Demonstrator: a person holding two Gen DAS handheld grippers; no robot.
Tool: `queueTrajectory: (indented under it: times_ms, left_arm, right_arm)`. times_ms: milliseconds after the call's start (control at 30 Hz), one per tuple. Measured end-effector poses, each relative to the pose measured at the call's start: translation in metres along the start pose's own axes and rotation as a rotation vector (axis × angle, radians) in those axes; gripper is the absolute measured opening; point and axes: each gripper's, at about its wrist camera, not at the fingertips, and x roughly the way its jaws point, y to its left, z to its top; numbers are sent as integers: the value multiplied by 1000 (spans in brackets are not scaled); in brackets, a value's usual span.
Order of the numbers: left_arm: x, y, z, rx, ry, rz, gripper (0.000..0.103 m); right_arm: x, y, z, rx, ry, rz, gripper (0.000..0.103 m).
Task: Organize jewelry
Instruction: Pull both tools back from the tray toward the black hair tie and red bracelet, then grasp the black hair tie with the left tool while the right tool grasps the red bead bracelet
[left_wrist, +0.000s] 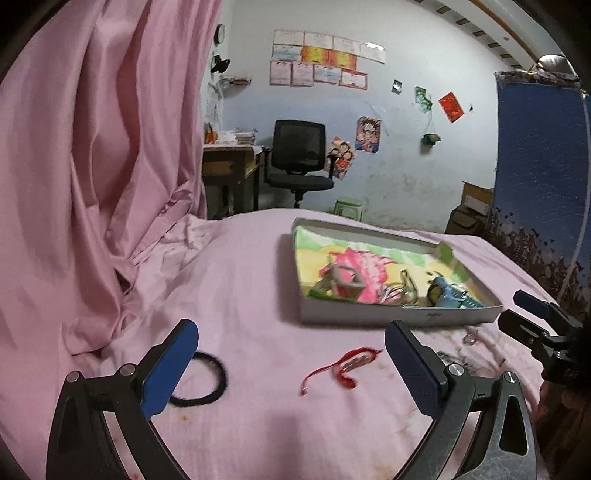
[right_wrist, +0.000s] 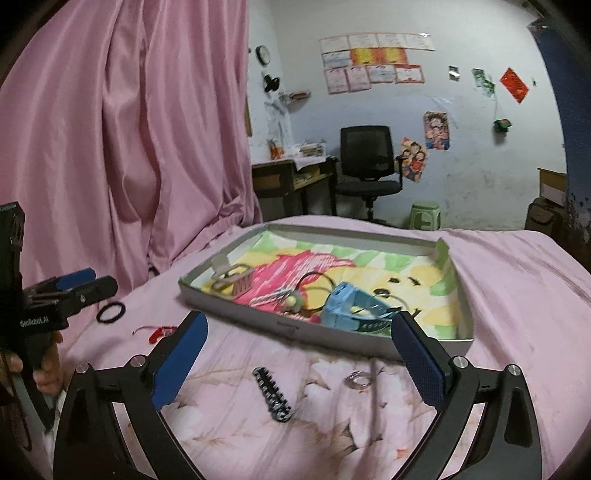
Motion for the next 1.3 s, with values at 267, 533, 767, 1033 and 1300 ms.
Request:
queueTrajectory:
  times_ms: [267,533,767,1033,1300]
  left_arm:
    - [8,20,-9,-4,60,36,102]
    - [17,46,-12,-70,111,72,102]
    - [29,56,-15,-65,169,75,102]
    - [45,70,-20,-120,245,29,85]
    - [55,69,-24,-120,275,21,71]
  right_arm:
    - [14,11,-5,-32,70,43,98]
    - [49,34,-5,-80,213,139,97]
    - [84,57,-3,-104,324,236,76]
    - [108,82,-6,-151,399,299,55]
    - [119,94,-5,-142,435,288,46]
